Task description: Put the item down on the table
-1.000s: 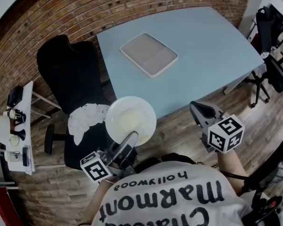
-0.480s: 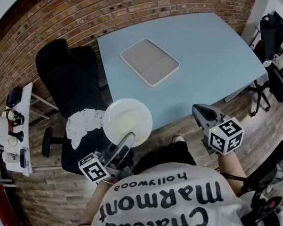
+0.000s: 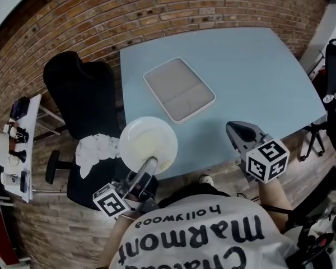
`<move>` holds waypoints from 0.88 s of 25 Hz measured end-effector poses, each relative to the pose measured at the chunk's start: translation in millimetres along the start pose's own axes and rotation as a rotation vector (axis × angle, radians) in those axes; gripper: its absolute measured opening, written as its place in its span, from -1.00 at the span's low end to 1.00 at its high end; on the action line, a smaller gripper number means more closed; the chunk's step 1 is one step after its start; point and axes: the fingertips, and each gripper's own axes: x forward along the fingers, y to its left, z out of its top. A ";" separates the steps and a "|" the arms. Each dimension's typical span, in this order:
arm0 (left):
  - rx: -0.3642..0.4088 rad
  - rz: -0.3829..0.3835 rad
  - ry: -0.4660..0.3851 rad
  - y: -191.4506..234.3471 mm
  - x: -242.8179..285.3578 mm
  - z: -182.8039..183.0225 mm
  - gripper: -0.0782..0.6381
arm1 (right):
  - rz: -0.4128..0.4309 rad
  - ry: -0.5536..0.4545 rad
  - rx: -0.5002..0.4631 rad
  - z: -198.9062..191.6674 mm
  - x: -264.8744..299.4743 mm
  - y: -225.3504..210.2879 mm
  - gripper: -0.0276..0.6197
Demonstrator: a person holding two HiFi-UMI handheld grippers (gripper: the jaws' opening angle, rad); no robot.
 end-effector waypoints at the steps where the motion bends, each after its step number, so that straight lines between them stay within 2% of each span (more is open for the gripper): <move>1: 0.003 0.009 0.001 0.9 7.0 -2.1 -0.52 | 0.006 0.004 0.005 0.0 2.7 -8.5 -0.88; 5: -0.021 0.040 -0.018 4.8 24.3 -9.1 -0.52 | 0.039 0.014 0.023 1.0 15.9 -30.7 -0.89; 8: -0.001 0.075 -0.031 11.4 33.9 -8.9 -0.52 | 0.071 0.012 0.005 6.5 26.3 -41.4 -0.88; 14: -0.013 0.116 -0.079 24.4 57.9 -16.6 -0.52 | 0.125 0.025 -0.015 6.6 43.9 -70.0 -0.89; 22: -0.026 0.141 -0.135 33.1 93.1 -28.1 -0.52 | 0.156 0.039 -0.040 11.6 55.8 -115.6 -0.88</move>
